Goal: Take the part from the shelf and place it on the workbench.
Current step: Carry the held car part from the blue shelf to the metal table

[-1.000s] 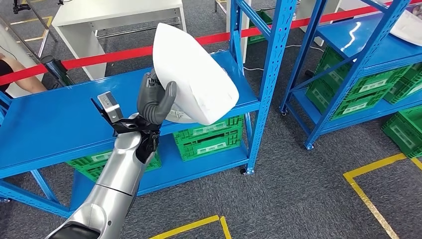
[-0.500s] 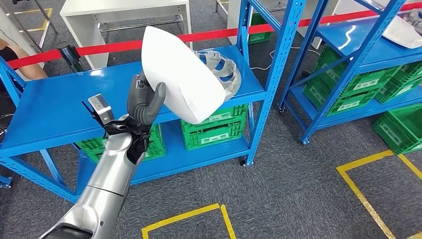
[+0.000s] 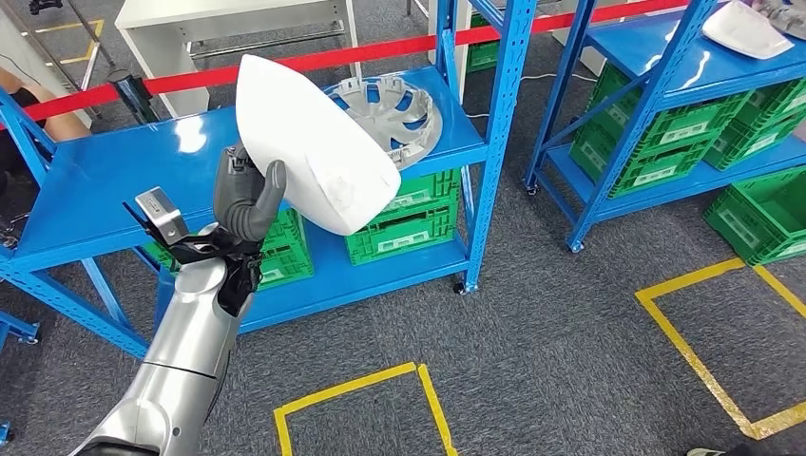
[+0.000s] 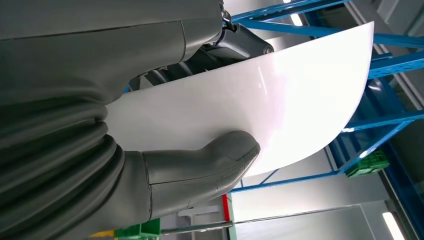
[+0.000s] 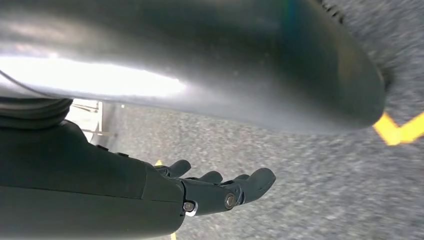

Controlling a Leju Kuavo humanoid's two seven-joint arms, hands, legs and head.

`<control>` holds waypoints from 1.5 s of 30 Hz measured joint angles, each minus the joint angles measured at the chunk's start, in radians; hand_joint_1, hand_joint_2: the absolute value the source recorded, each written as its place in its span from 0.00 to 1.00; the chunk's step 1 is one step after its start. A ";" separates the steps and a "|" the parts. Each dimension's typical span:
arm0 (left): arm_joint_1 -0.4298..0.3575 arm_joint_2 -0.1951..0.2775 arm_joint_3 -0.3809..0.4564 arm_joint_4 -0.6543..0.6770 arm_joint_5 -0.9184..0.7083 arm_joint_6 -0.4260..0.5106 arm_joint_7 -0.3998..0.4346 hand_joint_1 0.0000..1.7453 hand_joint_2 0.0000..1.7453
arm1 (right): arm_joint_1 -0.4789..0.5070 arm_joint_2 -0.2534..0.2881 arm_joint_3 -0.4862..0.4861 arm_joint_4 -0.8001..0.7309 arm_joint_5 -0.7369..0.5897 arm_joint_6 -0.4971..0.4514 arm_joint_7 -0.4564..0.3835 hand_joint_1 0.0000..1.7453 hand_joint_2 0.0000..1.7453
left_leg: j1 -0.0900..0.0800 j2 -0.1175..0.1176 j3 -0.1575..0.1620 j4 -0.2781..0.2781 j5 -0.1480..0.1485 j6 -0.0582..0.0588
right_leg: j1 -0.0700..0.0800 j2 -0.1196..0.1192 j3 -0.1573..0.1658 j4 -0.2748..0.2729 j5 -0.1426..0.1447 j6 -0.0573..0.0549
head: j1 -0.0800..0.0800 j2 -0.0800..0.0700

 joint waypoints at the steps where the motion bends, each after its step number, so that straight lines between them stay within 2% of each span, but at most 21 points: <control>1: -0.001 -0.003 0.000 0.006 0.000 0.000 0.000 1.00 1.00 | 0.005 -0.001 -0.001 0.000 -0.002 0.000 0.000 0.00 0.00 | 0.002 0.000 0.022 0.003 0.018 -0.002 | -0.002 0.000 -0.016 0.001 0.012 0.003 | 0.000 0.000; 3: -0.007 -0.011 0.000 0.016 -0.001 0.000 0.000 1.00 1.00 | 0.011 -0.002 -0.003 0.000 -0.006 0.000 0.001 0.00 0.00 | 0.005 -0.001 0.114 -0.088 0.061 -0.005 | -0.007 0.000 -0.042 0.002 0.036 0.012 | 0.000 0.000; 5: -0.018 -0.021 -0.001 0.021 -0.002 0.000 0.000 1.00 1.00 | 0.015 -0.003 -0.006 0.000 -0.008 0.000 0.001 0.00 0.00 | 0.002 -0.005 0.216 -0.227 0.049 0.001 | -0.008 0.001 -0.056 0.001 0.059 0.026 | 0.000 0.000; 7: -0.024 -0.026 -0.001 0.025 -0.002 -0.001 0.000 1.00 1.00 | 0.017 -0.004 -0.008 0.000 -0.009 0.000 0.002 0.00 0.00 | -0.004 -0.008 0.250 -0.289 0.028 0.016 | -0.008 0.003 -0.056 -0.007 0.081 0.042 | -0.002 0.000; 9: -0.027 -0.029 -0.002 0.032 -0.002 -0.002 0.000 1.00 1.00 | 0.020 -0.005 -0.009 0.000 -0.009 0.000 0.000 0.00 0.00 | -0.005 -0.005 0.235 -0.292 0.047 0.038 | -0.010 0.004 -0.058 -0.017 0.092 0.056 | -0.004 0.000; 10: -0.028 -0.032 -0.003 0.035 -0.002 -0.003 0.000 1.00 1.00 | 0.021 -0.006 -0.009 0.000 -0.009 0.000 -0.001 0.00 0.00 | -0.005 -0.004 0.224 -0.294 0.061 0.048 | -0.011 0.005 -0.066 -0.006 0.071 0.060 | -0.004 0.000; 14: -0.033 -0.040 -0.008 0.045 -0.002 0.000 0.000 1.00 1.00 | 0.022 -0.012 -0.010 0.000 -0.008 0.007 0.010 0.00 0.00 | -0.008 0.000 0.161 -0.293 0.120 0.069 | -0.005 0.007 -0.122 0.211 -0.113 0.063 | 0.001 0.000; 16: -0.031 -0.040 -0.010 0.050 -0.002 0.003 0.000 1.00 1.00 | 0.022 -0.016 -0.010 0.000 -0.007 0.014 0.012 0.00 0.00 | -0.013 0.002 0.124 -0.288 0.145 0.070 | 0.001 0.007 -0.112 0.281 -0.109 0.060 | 0.002 0.000; 18: -0.031 -0.040 -0.011 0.051 -0.002 0.005 0.000 1.00 1.00 | 0.021 -0.020 -0.010 0.000 -0.008 0.022 0.012 0.00 0.00 | -0.016 0.002 0.089 -0.280 0.167 0.068 | 0.007 0.007 -0.032 0.215 -0.066 0.050 | 0.002 0.000; 21: -0.031 -0.042 -0.011 0.048 -0.001 0.010 0.000 1.00 1.00 | 0.018 -0.024 -0.010 0.000 -0.010 0.035 0.012 0.00 0.00 | -0.020 0.001 0.059 -0.269 0.193 0.055 | 0.017 0.007 0.107 0.029 -0.096 0.032 | 0.001 0.000; 24: -0.029 -0.042 -0.012 0.046 0.001 0.013 0.000 1.00 1.00 | 0.019 -0.024 -0.010 0.000 -0.017 0.047 0.012 0.00 0.00 | -0.018 0.000 0.055 -0.275 0.215 0.038 | 0.019 0.006 0.113 -0.009 -0.091 0.014 | 0.002 0.000; 26: -0.027 -0.039 -0.012 0.046 0.003 0.013 0.000 1.00 1.00 | 0.020 -0.025 -0.012 0.000 -0.022 0.051 0.012 0.00 0.00 | -0.016 -0.003 0.042 -0.252 0.175 0.024 | 0.014 0.002 0.095 -0.015 -0.065 0.004 | 0.000 0.000; 29: -0.025 -0.037 -0.012 0.046 0.006 0.013 0.000 1.00 1.00 | 0.021 -0.026 -0.018 0.000 -0.029 0.053 0.012 0.00 0.00 | -0.008 -0.004 0.007 -0.096 0.027 0.006 | 0.011 0.000 0.052 -0.018 -0.025 -0.001 | -0.005 0.000; 30: -0.023 -0.036 -0.012 0.046 0.007 0.013 0.000 1.00 1.00 | 0.021 -0.026 -0.021 0.000 -0.031 0.053 0.012 0.00 0.00 | -0.006 -0.004 0.004 -0.040 0.004 0.004 | 0.010 0.000 0.034 -0.018 -0.012 0.000 | -0.005 0.000; 33: -0.019 -0.036 -0.012 0.048 0.008 0.011 0.000 1.00 1.00 | 0.021 -0.026 -0.031 0.000 -0.038 0.053 0.012 0.00 0.00 | -0.004 -0.004 0.070 -0.032 0.054 0.003 | 0.007 -0.002 -0.016 -0.016 0.027 0.007 | -0.005 0.000; 35: -0.022 -0.038 -0.012 0.047 0.008 0.010 0.000 1.00 1.00 | 0.020 -0.027 -0.035 0.000 -0.044 0.053 0.012 0.00 0.00 | -0.005 -0.005 0.182 -0.166 0.064 0.007 | 0.006 -0.002 -0.037 -0.013 0.049 0.016 | -0.006 0.000; 37: -0.027 -0.041 -0.012 0.047 0.008 0.008 0.000 1.00 1.00 | 0.020 -0.027 -0.038 0.000 -0.050 0.054 0.012 0.00 0.00 | -0.009 -0.007 0.255 -0.278 0.034 0.020 | 0.007 -0.002 -0.045 -0.016 0.073 0.030 | -0.006 0.000; 40: -0.028 -0.043 -0.012 0.049 0.008 0.006 0.000 1.00 1.00 | 0.021 -0.027 -0.049 0.000 -0.061 0.062 0.011 0.00 0.00 | -0.012 -0.002 0.248 -0.305 0.044 0.052 | 0.005 0.000 -0.051 -0.026 0.091 0.050 | -0.006 0.000; 42: -0.027 -0.047 -0.012 0.043 0.008 0.009 0.001 1.00 1.00 | 0.022 -0.028 -0.057 0.000 -0.067 0.074 0.013 0.00 0.00 | -0.010 0.005 0.224 -0.308 0.068 0.071 | 0.002 0.003 -0.076 0.029 0.026 0.059 | -0.004 0.000; 44: -0.026 -0.051 -0.012 0.037 0.008 0.011 0.002 1.00 1.00 | 0.021 -0.029 -0.064 0.000 -0.070 0.082 0.019 0.00 0.00 | -0.013 0.013 0.199 -0.307 0.090 0.080 | 0.003 0.004 -0.114 0.157 -0.072 0.064 | 0.000 0.000; 45: -0.024 -0.052 -0.012 0.037 0.008 0.012 0.002 1.00 1.00 | 0.021 -0.029 -0.068 0.000 -0.071 0.082 0.021 0.00 0.00 | -0.016 0.019 0.186 -0.306 0.101 0.082 | 0.004 0.004 -0.129 0.221 -0.094 0.065 | 0.000 0.000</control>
